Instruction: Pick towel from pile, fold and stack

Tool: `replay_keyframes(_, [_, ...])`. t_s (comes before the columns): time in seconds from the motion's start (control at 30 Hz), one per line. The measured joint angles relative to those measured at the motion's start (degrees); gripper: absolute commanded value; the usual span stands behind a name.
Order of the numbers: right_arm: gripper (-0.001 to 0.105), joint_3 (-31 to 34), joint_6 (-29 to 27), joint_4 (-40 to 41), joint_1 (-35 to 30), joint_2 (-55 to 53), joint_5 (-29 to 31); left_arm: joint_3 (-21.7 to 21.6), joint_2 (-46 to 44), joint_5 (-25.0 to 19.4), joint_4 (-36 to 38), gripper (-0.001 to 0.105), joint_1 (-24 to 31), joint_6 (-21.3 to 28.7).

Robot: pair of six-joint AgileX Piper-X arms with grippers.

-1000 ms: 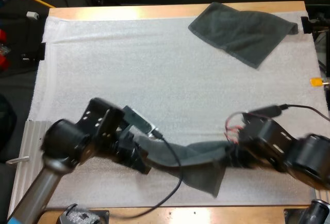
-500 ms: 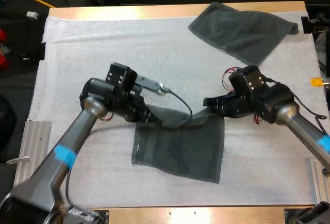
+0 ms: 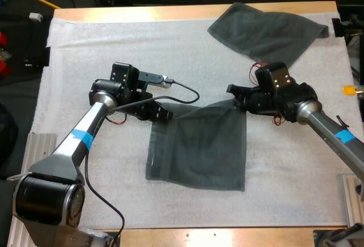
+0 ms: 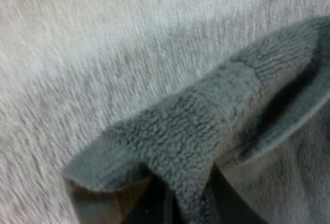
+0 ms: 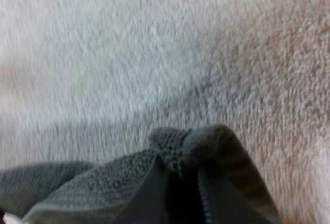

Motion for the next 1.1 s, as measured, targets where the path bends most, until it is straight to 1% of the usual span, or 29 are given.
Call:
replay_keyframes(0.07, [0.004,0.0,2.1,-1.0,-0.1,0.3,1.6,0.0,0.0,0.3,-2.2,0.025,0.5,-0.5])
replay_keyframes(0.1, [0.009,0.0,2.8,-1.6,-0.1,0.3,2.2,0.0,0.0,0.4,-3.1,0.031,0.7,-1.0])
replay_keyframes(0.13, [0.018,0.0,3.2,-2.3,-0.2,0.4,2.3,0.0,0.0,0.4,-3.9,0.043,0.9,-1.1])
replay_keyframes(0.2, [0.034,0.0,4.2,-4.0,-0.4,0.4,2.4,0.0,0.0,0.4,-5.1,0.06,1.5,-1.3])
replay_keyframes(0.23, [0.046,0.0,4.8,-4.8,-0.5,0.4,2.4,0.0,0.0,0.4,-5.5,0.069,1.5,-1.5])
replay_keyframes(0.27, [0.055,0.0,5.4,-5.6,-0.7,0.4,2.4,0.0,0.0,0.4,-5.8,0.073,1.5,-1.7])
replay_keyframes(0.3, [0.063,0.0,5.6,-6.4,-0.8,0.4,2.4,0.0,0.0,0.4,-6.1,0.072,1.6,-2.1])
replay_keyframes(0.33, [0.068,0.0,5.7,-7.3,-0.8,0.4,2.5,-0.2,0.0,0.5,-6.1,0.07,1.6,-2.7])
replay_keyframes(0.37, [0.069,0.0,5.5,-8.1,-0.8,0.4,2.6,-0.4,0.0,1.1,-6.1,0.068,1.6,-3.2])
replay_keyframes(0.47, [0.066,0.0,4.5,-8.9,-0.9,0.2,2.7,-2.0,0.0,2.5,-5.3,0.067,1.6,-3.7])
replay_keyframes(0.53, [0.065,0.0,1.1,-8.5,-0.8,-0.8,2.7,-3.0,-0.1,2.8,-4.4,0.067,1.6,-3.6])
replay_keyframes(0.63, [0.065,0.0,-4.2,-6.4,-0.8,-3.5,2.8,-3.2,-1.6,2.9,-2.5,0.067,1.6,-3.2])
replay_keyframes(0.8, [0.065,0.0,-9.9,1.3,-0.8,-9.7,3.9,-3.2,-6.9,2.9,2.2,0.067,1.6,-2.2])
replay_keyframes(0.93, [0.065,0.0,-12.4,9.0,-0.8,-14.6,4.1,-3.2,-12.1,2.1,7.8,0.067,1.6,-1.3])
replay_keyframes(1.1, [0.065,0.0,-13.5,17.4,-0.8,-20.8,4.1,-3.2,-18.2,2.1,14.1,0.067,1.6,0.3])
